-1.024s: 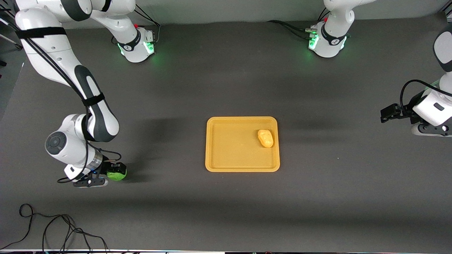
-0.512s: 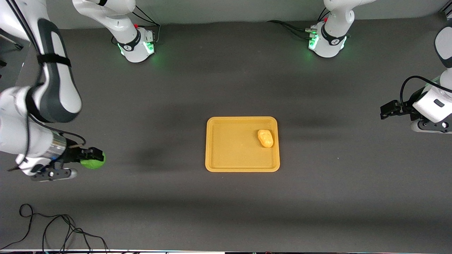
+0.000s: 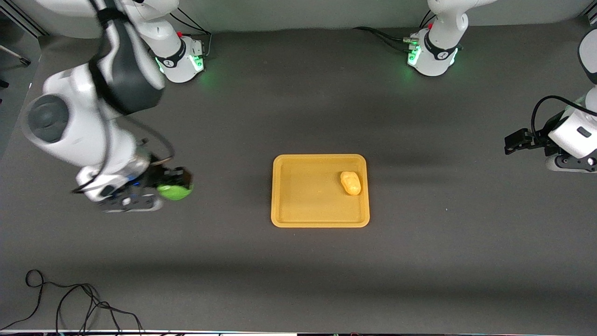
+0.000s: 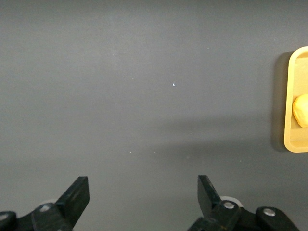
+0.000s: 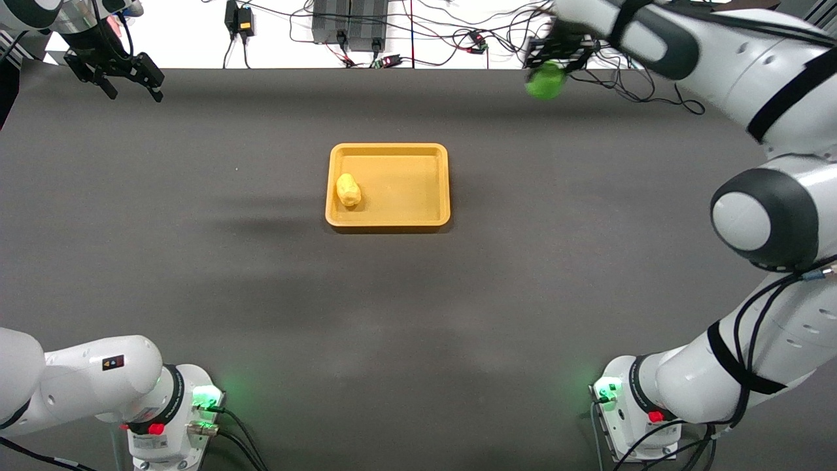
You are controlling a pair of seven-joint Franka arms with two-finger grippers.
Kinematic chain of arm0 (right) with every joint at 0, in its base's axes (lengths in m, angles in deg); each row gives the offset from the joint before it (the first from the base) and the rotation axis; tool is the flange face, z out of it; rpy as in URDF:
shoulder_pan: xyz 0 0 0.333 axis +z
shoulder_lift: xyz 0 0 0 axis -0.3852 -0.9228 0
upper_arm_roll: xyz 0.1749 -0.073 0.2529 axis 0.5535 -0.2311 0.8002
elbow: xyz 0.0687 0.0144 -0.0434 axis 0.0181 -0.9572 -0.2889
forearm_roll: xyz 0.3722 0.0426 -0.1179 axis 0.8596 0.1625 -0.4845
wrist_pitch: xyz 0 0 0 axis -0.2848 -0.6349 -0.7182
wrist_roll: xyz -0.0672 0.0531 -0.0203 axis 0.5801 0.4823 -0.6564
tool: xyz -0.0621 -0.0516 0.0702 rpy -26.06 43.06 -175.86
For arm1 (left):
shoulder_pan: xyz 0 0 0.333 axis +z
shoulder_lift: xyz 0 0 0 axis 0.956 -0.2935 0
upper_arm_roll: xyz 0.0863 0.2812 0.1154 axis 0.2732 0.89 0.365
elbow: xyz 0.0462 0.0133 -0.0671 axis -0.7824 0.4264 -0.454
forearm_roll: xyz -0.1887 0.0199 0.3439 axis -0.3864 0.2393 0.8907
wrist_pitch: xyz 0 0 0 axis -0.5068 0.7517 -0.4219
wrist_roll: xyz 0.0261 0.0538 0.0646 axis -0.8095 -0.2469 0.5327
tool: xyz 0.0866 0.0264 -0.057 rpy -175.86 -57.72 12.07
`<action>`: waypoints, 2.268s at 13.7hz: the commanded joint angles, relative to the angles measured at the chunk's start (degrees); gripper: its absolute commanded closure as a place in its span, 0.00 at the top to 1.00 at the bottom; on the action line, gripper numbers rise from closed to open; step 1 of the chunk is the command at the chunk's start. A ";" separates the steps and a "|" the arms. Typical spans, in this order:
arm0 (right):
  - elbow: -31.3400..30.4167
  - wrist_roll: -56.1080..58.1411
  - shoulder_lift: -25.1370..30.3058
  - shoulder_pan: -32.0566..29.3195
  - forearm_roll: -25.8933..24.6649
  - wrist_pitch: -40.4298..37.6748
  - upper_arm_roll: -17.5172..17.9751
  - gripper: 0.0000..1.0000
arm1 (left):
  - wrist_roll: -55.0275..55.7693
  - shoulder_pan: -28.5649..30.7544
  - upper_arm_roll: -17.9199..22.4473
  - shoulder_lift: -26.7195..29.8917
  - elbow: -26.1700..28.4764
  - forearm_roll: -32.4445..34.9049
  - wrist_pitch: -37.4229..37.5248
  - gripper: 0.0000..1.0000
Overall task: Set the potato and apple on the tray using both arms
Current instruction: 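Carry the apple with the right gripper onto the tray beside the potato, then open the right gripper to release the apple on the tray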
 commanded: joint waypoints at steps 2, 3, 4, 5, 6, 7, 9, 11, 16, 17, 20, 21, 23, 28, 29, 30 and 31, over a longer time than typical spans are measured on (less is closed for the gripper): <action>11.48 -19.17 -9.60 13.13 -3.07 -1.59 -0.86 0.58 | -0.50 0.56 -0.48 1.91 -1.97 -0.60 5.22 1.00; 15.87 -24.79 -13.55 16.56 -4.82 -1.68 -0.86 0.58 | -0.93 0.56 -0.48 1.56 -4.43 -0.60 8.64 1.00; 20.09 -28.94 -17.16 18.94 -5.97 -1.59 -0.86 0.58 | -1.03 0.56 -0.48 1.30 -6.10 -0.60 9.89 1.00; 23.61 -31.15 -20.67 20.53 -6.07 -1.59 -0.77 0.58 | -0.94 0.38 -0.57 1.21 -6.73 -0.95 9.82 1.00; 26.26 -31.70 -23.75 21.50 -5.98 -1.33 -0.77 0.58 | -0.68 0.21 -0.57 1.21 -7.17 -1.21 9.91 1.00; 27.94 -32.49 -26.48 22.65 -5.98 -0.72 -0.77 0.58 | -0.67 0.12 -0.57 1.21 -7.18 -1.21 10.08 1.00; 28.04 -32.67 -30.71 23.88 -6.15 3.48 -0.77 0.58 | -0.94 -0.06 -0.57 1.12 -7.09 -1.30 9.65 1.00; 27.78 -32.58 -34.58 23.98 -6.24 7.36 -0.86 0.58 | -0.68 -0.58 -0.83 0.50 -7.17 -1.30 9.29 1.00; 27.17 -32.67 -40.65 23.89 -6.24 13.26 -0.86 0.58 | -0.06 -0.59 -0.74 -0.11 -6.82 -1.21 7.36 1.00; 26.12 -32.50 -40.83 23.89 -6.24 13.61 -1.12 0.58 | -0.06 -1.28 -0.74 -0.46 -6.82 -1.21 6.75 1.00; 22.69 -32.76 -40.84 23.71 -6.16 19.58 -1.21 0.59 | -1.20 -1.38 -0.92 -1.43 -7.88 -1.21 7.97 1.00; 22.68 -32.76 -40.84 23.62 -6.15 19.77 -1.21 0.59 | -1.20 -1.64 -0.92 -1.26 -8.14 -1.13 7.97 1.00; 22.68 -32.59 -40.84 23.36 -6.15 19.77 -1.21 0.85 | -1.11 -2.87 -0.83 -1.17 -8.75 -0.86 7.97 1.00; 22.59 -31.71 -40.48 23.01 -6.33 19.77 -1.39 0.80 | -1.11 -2.69 -0.74 -1.26 -10.52 -0.86 7.88 1.00; 22.68 -31.70 -40.48 23.01 -6.68 19.77 -1.39 0.80 | -1.11 -2.96 -0.83 -1.08 -10.69 -0.86 8.06 1.00; 22.68 -31.70 -40.40 23.01 -6.94 19.77 -1.39 0.86 | -1.11 -2.96 -0.92 -0.99 -10.95 -0.95 8.93 1.00; 22.68 -31.70 -40.22 23.01 -6.95 19.68 -1.39 0.99 | -1.03 -3.05 -0.92 -0.99 -11.39 -1.13 9.72 1.00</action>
